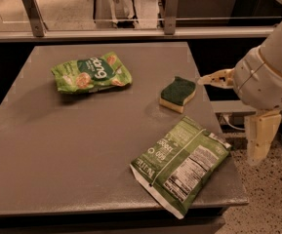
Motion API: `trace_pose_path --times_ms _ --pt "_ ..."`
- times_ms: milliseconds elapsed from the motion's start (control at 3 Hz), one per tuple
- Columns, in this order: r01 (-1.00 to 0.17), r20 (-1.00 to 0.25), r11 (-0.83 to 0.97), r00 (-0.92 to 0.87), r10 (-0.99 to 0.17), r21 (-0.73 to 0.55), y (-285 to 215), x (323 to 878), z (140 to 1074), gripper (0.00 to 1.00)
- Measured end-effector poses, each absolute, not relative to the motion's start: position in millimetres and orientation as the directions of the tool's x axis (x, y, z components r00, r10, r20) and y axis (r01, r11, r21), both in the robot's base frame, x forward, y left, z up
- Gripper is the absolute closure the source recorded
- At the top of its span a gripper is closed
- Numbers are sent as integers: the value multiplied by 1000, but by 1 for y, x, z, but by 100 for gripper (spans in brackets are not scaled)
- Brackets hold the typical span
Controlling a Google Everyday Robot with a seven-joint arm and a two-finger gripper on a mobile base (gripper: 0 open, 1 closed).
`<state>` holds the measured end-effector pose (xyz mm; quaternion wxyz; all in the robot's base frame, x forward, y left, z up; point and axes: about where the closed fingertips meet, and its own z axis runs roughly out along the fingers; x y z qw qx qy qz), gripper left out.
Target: Move green jalapeno chip bag near green rice chip bag
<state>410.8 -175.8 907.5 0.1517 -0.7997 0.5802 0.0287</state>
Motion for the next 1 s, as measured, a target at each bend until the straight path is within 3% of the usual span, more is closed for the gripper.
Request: trace_pose_path --times_ms 667,1000 --pt "-892 -176 -437 452 -875 -118 -155 397 840 0" --pt "-882 -172 -461 471 -865 -95 -147 394 825 18"
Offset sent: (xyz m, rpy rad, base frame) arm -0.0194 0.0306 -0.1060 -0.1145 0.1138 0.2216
